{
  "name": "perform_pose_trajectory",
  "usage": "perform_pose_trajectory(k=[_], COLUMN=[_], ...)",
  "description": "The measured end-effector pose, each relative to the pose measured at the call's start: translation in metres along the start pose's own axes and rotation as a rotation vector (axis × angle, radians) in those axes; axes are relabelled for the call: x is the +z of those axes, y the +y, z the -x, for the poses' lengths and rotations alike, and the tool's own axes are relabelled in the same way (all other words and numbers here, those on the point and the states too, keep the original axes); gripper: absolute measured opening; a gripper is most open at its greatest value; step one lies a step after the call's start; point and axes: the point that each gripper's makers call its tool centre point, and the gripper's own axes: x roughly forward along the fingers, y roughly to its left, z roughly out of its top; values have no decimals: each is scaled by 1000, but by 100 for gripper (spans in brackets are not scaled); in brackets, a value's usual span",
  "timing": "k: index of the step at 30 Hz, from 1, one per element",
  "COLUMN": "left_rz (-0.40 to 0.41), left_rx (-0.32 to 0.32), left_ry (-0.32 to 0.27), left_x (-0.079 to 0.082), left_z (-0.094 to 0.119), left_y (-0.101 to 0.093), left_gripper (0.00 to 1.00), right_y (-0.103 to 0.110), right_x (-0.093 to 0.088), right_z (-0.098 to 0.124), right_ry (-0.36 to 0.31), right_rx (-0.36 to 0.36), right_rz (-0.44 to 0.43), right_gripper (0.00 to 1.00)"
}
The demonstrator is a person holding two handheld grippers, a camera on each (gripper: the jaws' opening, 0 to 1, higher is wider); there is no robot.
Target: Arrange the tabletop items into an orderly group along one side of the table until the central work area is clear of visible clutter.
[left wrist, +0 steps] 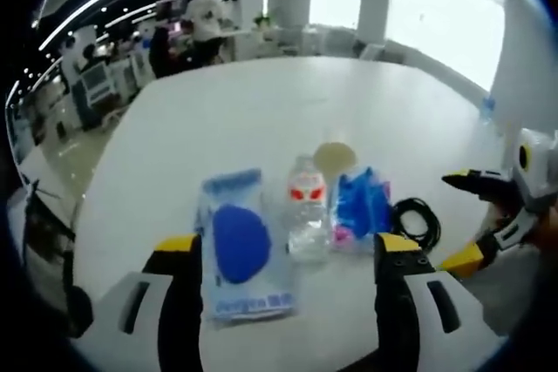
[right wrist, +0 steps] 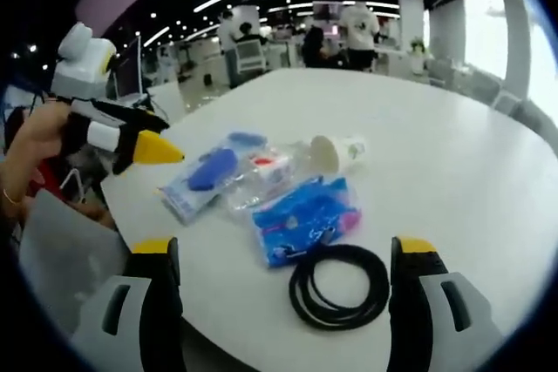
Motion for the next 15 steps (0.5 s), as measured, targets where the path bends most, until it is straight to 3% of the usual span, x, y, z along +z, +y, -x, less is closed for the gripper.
perform_pose_trajectory(k=[8, 12, 15], left_rz=[-29, -77, -98], left_rx=[-39, -62, -64], left_ry=[33, 91, 87], left_x=[8, 8, 17], left_z=[-14, -20, -26], left_y=[-10, -17, -21], left_gripper=[77, 76, 75], right_y=[-1, -3, -8], right_x=[1, 0, -1], right_z=[-1, 0, 2], right_ry=[-1, 3, 8], right_rx=[2, -5, -31], right_rz=[-10, -8, 13], right_gripper=[100, 100, 100])
